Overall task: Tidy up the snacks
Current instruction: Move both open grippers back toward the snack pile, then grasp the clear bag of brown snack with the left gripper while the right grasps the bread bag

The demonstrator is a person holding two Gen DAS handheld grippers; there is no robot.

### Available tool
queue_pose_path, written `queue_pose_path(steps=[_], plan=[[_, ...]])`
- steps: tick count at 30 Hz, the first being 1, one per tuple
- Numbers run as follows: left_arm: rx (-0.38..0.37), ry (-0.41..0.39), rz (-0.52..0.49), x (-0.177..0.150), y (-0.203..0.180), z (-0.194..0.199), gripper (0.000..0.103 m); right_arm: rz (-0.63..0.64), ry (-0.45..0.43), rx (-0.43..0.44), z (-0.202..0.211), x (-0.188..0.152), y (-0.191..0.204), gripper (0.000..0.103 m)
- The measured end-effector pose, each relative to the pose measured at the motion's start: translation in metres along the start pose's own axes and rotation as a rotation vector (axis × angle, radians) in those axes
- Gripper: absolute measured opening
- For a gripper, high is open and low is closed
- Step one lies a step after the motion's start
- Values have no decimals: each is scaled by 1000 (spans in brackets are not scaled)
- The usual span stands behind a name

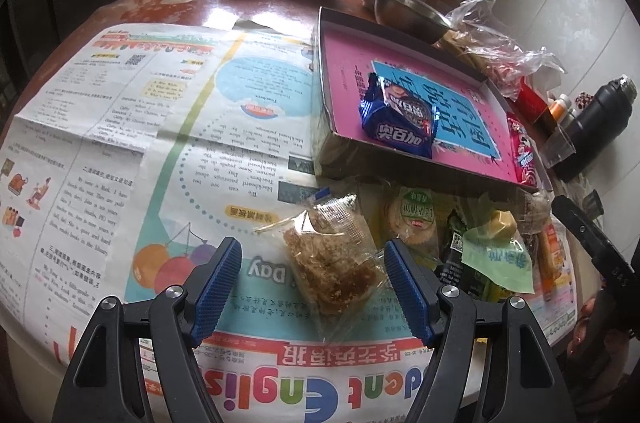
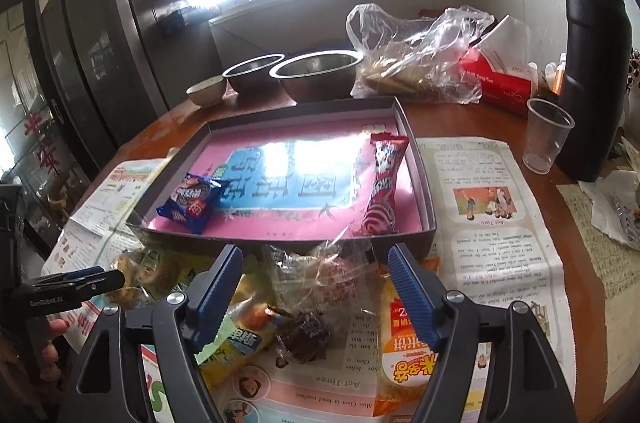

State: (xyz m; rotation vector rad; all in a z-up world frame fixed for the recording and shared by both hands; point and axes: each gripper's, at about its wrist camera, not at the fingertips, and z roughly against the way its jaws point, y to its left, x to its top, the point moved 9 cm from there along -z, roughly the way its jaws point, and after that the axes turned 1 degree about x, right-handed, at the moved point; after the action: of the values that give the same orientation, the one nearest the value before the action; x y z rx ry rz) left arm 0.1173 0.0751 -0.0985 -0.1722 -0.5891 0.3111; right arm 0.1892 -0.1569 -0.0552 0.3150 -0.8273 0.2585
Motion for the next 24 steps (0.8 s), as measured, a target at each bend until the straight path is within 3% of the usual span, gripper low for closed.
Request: queue_pose_path(steps=[24], plan=[[63, -31, 15, 2, -2, -7, 78, 97, 23, -45, -31, -15, 5, 77]])
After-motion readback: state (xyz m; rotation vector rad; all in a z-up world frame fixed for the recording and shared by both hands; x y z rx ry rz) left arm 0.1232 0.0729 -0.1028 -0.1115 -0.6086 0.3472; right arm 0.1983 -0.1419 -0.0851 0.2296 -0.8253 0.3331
